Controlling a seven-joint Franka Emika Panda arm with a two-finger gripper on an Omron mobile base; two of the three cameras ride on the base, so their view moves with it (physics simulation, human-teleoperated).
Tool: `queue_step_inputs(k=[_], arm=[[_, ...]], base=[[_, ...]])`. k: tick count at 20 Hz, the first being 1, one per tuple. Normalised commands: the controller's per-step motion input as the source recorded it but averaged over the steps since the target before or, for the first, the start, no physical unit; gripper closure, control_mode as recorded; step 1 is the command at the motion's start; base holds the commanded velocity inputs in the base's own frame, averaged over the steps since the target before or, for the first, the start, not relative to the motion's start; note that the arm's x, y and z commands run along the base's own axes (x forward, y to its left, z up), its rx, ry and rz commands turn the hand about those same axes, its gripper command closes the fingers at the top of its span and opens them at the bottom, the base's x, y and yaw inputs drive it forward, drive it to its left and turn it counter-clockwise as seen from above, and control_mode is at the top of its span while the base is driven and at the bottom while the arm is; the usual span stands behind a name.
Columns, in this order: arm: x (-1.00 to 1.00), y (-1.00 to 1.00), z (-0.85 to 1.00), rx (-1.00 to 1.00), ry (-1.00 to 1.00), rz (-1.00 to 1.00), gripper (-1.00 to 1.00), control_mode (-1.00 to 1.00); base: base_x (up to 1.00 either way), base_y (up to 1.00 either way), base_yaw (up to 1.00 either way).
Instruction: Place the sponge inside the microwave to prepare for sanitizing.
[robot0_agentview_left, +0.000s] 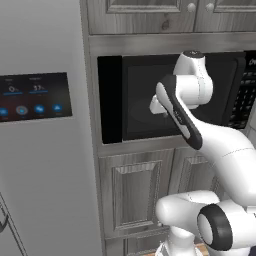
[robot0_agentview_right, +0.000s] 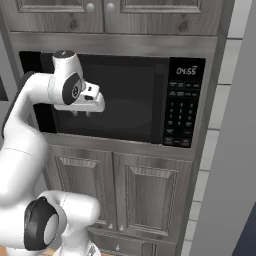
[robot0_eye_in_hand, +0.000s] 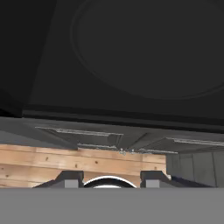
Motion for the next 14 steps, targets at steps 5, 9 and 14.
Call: queue_step_inputs(k=[5, 9, 14], arm=[[-0.16, 0.0, 0.0, 0.0, -0.02, -0.02, -1.0, -1.0], [-0.17, -0.13, 0.01, 0.0, -0.08, -0.08, -1.0, -1.0], [0.0, -0.84, 0.05, -0.01, -0.17, -0.02, -1.0, -1.0]], base=[[0.0, 0.0, 0.0], [0.0, 0.0, 0.0], [0.0, 0.0, 0.0]])
